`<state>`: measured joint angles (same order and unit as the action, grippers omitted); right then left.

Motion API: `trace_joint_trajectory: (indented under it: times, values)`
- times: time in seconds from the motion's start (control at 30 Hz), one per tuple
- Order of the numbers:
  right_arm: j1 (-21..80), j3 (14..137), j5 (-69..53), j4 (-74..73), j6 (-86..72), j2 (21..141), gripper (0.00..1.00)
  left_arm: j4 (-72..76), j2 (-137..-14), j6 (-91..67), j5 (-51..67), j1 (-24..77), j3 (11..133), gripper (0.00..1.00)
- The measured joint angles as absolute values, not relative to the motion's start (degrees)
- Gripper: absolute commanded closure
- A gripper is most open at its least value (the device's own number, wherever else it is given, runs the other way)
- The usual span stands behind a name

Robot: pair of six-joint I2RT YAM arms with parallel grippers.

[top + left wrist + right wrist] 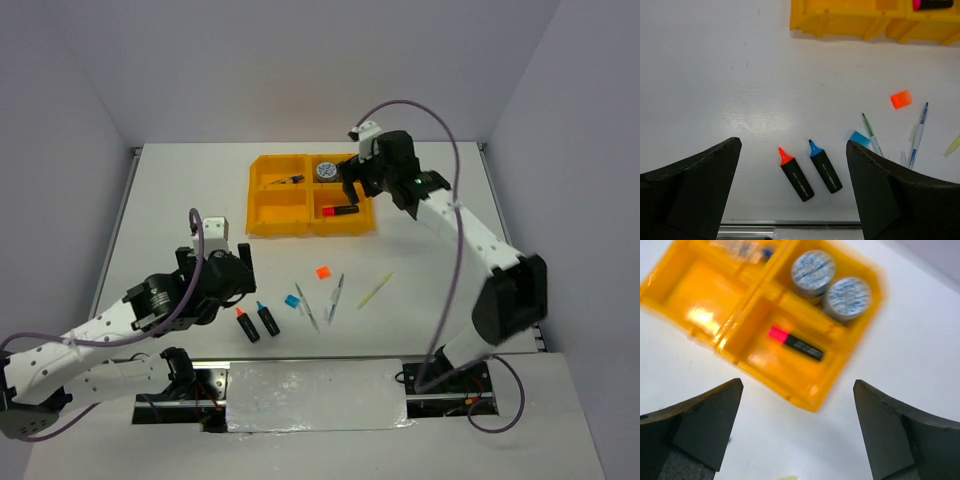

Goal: Sort the stationery into containers
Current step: Place the pen in the storage box, then pick up the pen from the center of the board.

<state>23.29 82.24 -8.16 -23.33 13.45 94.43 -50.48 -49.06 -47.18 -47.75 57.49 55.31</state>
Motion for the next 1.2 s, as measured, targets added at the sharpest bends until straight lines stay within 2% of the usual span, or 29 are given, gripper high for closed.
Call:
trace_joint_trajectory:
  times: [0.17,0.23,0.3,0.43,0.67,1.2]
  values:
    - [32.77,70.7,12.25,-14.98,4.38,72.23,0.0,-56.07,-56.82,-67.48,-46.04,57.45,53.28,0.01]
    - [36.91,66.65,13.02,-12.84,1.21,64.69,0.0,-57.39,-60.01,-74.94,-44.1,57.45,50.94,0.01]
    - [36.8,64.86,12.58,-12.91,-1.45,60.45,0.0,-57.49,-60.31,-79.53,-42.06,57.45,47.79,0.02]
    - [35.75,62.43,9.76,-13.39,-5.74,56.9,0.01,-55.11,-59.24,-84.09,-39.83,57.43,41.76,0.08]
    - [35.88,52.14,2.98,-17.02,-11.18,50.48,0.09,-48.64,-61.76,-85.54,-37.67,57.12,37.23,0.11]
    - [36.53,49.5,-2.39,-17.17,-14.55,47.81,0.12,-39.88,-65.49,-87.26,-32.18,57.04,29.74,0.27]
